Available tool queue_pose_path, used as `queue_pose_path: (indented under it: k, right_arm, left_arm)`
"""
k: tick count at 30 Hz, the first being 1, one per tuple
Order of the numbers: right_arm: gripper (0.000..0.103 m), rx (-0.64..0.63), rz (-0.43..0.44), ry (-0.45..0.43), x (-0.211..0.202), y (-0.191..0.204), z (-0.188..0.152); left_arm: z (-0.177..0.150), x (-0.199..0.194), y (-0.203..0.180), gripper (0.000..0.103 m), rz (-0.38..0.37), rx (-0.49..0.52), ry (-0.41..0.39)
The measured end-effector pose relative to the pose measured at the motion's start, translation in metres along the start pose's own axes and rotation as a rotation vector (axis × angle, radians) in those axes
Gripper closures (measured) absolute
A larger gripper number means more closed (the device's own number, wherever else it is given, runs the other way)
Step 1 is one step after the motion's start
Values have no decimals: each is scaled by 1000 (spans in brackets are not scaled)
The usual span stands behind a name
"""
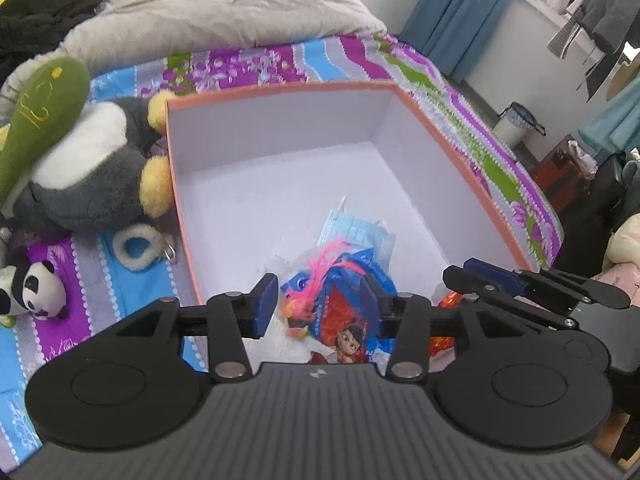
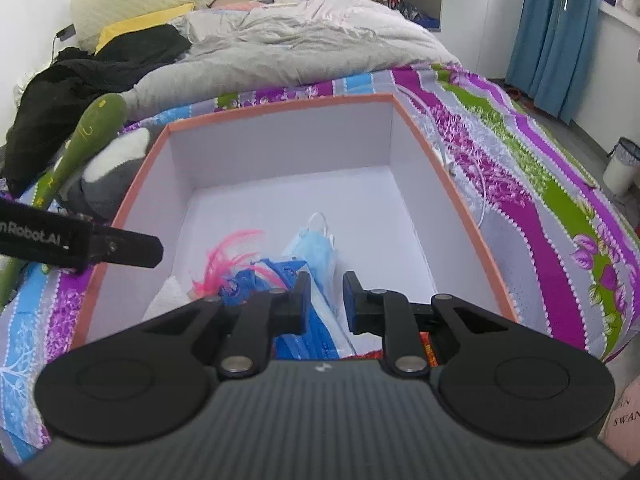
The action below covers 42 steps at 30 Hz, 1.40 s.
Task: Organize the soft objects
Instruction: 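Open both tools to drop the pink keychain and candy packet into the box, then withdraw both tools from the box back over the bed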
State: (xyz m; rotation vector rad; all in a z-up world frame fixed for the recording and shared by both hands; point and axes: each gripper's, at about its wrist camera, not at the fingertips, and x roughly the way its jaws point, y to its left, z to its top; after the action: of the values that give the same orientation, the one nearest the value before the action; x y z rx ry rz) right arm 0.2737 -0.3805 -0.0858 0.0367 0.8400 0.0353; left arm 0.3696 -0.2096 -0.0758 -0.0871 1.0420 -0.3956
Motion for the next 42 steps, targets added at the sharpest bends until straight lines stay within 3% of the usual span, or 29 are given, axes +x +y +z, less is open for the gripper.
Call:
queue_pose_path:
  k: [13, 15, 24, 32, 42]
  right_arm:
    - [79, -29, 115, -237, -76, 45, 19]
    - [79, -54, 141, -258, -85, 60, 20]
    - [79, -68, 222, -302, -108, 109, 12]
    - [79, -107, 202, -311, -115, 150, -6]
    - [79, -111, 259, -245, -109, 191, -49]
  left_arm:
    - [-28, -109, 24, 52, 46, 26, -268]
    - [-36, -124, 34, 52, 31, 25, -297]
    - [-73, -185, 66, 52, 94, 8, -419]
    - [-115, -210, 100, 52, 128, -61, -437]
    - [-175, -215, 141, 52, 207, -158, -426]
